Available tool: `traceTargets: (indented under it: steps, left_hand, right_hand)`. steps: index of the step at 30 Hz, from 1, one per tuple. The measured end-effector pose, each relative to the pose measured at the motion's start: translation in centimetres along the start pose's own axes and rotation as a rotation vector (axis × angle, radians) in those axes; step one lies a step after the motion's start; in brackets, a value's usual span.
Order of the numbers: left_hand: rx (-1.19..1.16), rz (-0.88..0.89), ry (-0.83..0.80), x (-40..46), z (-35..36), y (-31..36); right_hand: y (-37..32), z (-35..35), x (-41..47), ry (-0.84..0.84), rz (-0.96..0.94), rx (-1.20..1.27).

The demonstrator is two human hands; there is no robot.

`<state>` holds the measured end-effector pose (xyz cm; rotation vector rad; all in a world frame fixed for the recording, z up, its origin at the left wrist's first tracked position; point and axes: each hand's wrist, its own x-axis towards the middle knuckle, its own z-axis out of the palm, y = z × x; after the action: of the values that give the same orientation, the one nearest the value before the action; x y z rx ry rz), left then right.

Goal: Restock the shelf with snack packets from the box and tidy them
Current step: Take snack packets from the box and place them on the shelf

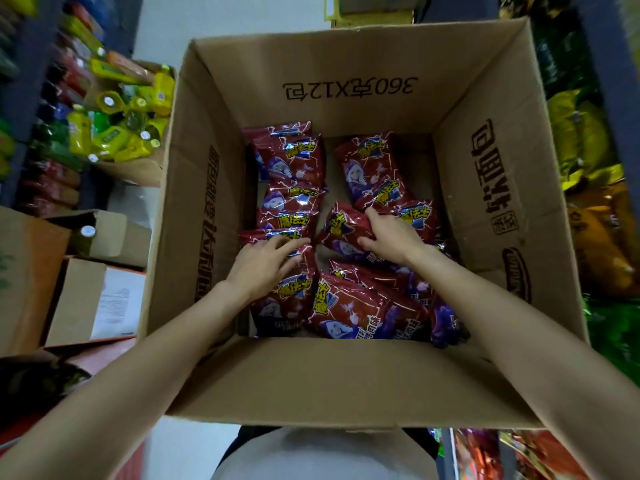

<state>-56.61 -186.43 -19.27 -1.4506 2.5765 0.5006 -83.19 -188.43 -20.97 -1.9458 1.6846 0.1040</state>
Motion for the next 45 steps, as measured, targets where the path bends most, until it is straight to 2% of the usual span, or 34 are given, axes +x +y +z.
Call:
traceTargets:
  steps: [1, 3, 6, 9, 16, 18, 21, 24, 27, 36, 41, 45]
  left_hand:
    - [0.070, -0.038, -0.099, 0.0, 0.0, -0.2]
    - [0.057, -0.110, -0.237, 0.0, -0.2, -0.1]
    - [-0.107, -0.174, -0.272, 0.1, -1.0, 0.0]
    - [-0.172, -0.131, -0.157, 0.2, -3.1, 0.0]
    - [-0.005, 0.121, 0.130, -0.4, -9.6, 0.7]
    - [-0.200, 0.125, 0.227, -0.8, -11.0, 0.8]
    - [-0.681, 0.039, 0.262, -1.5, -13.3, 1.7]
    - [-0.958, 0.103, 0.181, -2.1, -14.9, 3.3]
    - [-1.071, 0.216, 0.097, -3.1, -15.9, 5.1]
    - [-0.936, 0.554, 0.065, -7.1, -17.3, 10.7]
    - [-0.678, 0.830, 0.099, -10.1, -18.7, 16.1]
    - [-0.566, 0.976, -0.010, -12.9, -17.6, 21.4]
  right_hand:
    - [0.0, 0.0, -0.1, -0.011, 0.011, -0.002]
    - [-0.2, -0.1, -0.5, -0.005, 0.015, 0.013]
    - [-0.8, -1.2, -1.4, 0.078, -0.005, 0.041]
    - [-1.9, -3.5, -2.8, 0.177, -0.016, 0.074]
    - [-5.0, -8.8, -10.7, 0.377, 0.087, 0.160]
    - [-5.9, -9.3, -13.9, 0.486, 0.146, 0.271]
    - [-7.4, -9.3, -18.3, 0.644, 0.209, 0.606]
    - [-9.2, -8.8, -21.4, 0.758, 0.209, 0.831]
    - [-11.2, -8.0, -24.2, 0.860, 0.206, 0.902]
    - [-15.7, -3.1, -35.4, 1.134, 0.354, 1.073]
    - [-17.5, -0.3, -42.4, 1.212, 0.519, 0.899]
    - [-19.1, 2.8, -47.7, 1.315, 0.615, 0.903]
